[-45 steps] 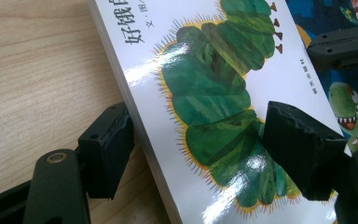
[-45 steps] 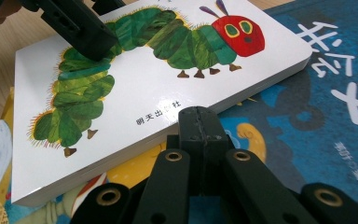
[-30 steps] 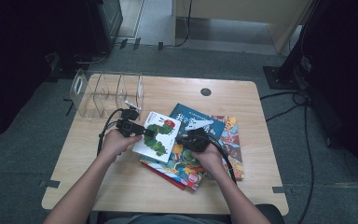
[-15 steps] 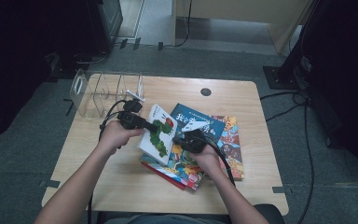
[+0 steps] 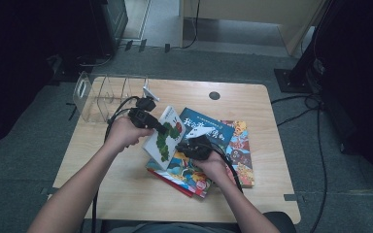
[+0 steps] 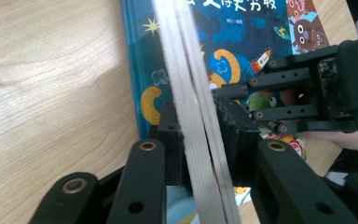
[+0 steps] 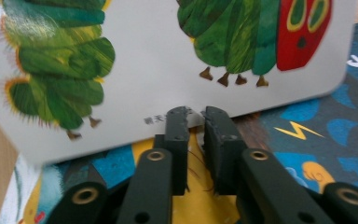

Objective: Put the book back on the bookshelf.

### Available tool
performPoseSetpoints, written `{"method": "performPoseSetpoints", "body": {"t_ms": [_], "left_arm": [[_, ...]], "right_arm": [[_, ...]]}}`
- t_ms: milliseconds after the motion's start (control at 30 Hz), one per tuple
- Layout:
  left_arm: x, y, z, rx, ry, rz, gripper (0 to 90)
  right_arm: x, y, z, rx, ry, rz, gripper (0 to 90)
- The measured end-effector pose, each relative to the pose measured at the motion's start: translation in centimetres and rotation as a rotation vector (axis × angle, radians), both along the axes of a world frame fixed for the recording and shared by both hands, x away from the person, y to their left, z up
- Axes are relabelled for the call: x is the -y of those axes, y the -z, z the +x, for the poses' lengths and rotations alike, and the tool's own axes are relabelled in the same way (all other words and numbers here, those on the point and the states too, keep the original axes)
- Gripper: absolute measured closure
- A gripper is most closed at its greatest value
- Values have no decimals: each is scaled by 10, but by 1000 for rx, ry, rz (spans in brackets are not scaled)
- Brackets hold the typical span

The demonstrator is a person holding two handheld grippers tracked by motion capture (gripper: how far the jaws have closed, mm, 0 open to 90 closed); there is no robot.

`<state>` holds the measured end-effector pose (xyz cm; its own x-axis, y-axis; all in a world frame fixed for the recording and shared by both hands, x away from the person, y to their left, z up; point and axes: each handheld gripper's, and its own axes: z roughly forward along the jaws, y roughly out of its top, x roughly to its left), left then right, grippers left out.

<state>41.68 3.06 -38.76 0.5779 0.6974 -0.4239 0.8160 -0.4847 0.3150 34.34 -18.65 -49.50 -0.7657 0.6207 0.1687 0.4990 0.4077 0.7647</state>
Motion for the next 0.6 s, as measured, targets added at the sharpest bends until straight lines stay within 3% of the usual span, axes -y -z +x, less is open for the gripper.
{"method": "performPoseSetpoints", "body": {"t_ms": [67,133,167,267,467,600], "left_arm": [[0,-3,1,16,42,-14,777],[0,-4,1,17,44,-6,778],[-1,-5,0,15,44,1,779],[-4,-7,0,24,46,13,779],[-19,-16,-2,61,24,-1,779],[-28,-22,-5,87,13,20,779]], "right_arm": [[-1,0,-1,11,-11,-9,729],[-2,-1,-2,32,-29,-29,706],[-4,-3,-5,78,-43,-81,663],[-5,-4,-8,109,-47,-115,618],[-3,-4,-8,116,-36,-129,550],[-1,-3,-6,108,-21,-121,507]]}}
